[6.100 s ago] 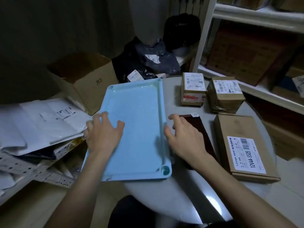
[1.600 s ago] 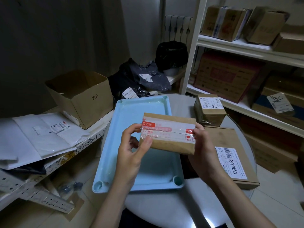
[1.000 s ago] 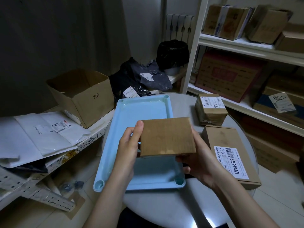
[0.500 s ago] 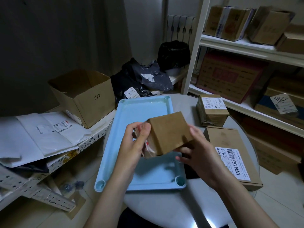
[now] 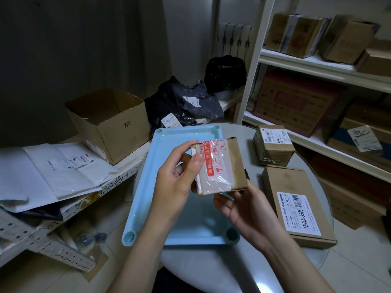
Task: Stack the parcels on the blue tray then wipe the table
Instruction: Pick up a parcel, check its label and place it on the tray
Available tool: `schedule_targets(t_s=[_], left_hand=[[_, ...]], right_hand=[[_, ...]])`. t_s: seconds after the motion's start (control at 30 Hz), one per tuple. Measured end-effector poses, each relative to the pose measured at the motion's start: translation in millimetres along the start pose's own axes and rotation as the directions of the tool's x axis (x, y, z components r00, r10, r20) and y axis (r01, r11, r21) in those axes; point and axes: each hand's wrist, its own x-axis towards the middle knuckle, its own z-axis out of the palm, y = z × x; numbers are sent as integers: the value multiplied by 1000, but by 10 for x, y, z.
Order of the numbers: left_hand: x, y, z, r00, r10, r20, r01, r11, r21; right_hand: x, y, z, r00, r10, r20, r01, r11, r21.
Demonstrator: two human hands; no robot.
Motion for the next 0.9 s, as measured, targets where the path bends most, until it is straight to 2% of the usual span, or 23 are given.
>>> schedule_targets(t_s=[0.27,0.4,0.5,0.63,0.77,0.9], left_hand=[[-3,-25,-8,1000,-21,-20,21,1000,-9],[43,-95,-56,985,-124,-124,111,988,-104],[75,-153,-89,954,-222,-204,196,971,-139],[66,-295,-98,932,-280,-229,261,959,-111],[18,-280,-76,951,-229,-206,229,973,-24],[26,-215,-97,944,-268,-193,268,963,-24]], right_hand=[[-32,-26,-10,1000,-12,-29,11,999,-41],[-69,-98,-24,989,-151,-8,147,975,-166],[-78,-149,-11,951,-300,79,310,910,-274],[-91,-195,72,893,-416,174,449,789,-418],[-114,-212,150,868,-442,225,491,700,-519],[-100,-228,136,872,-441,211,471,639,-608]])
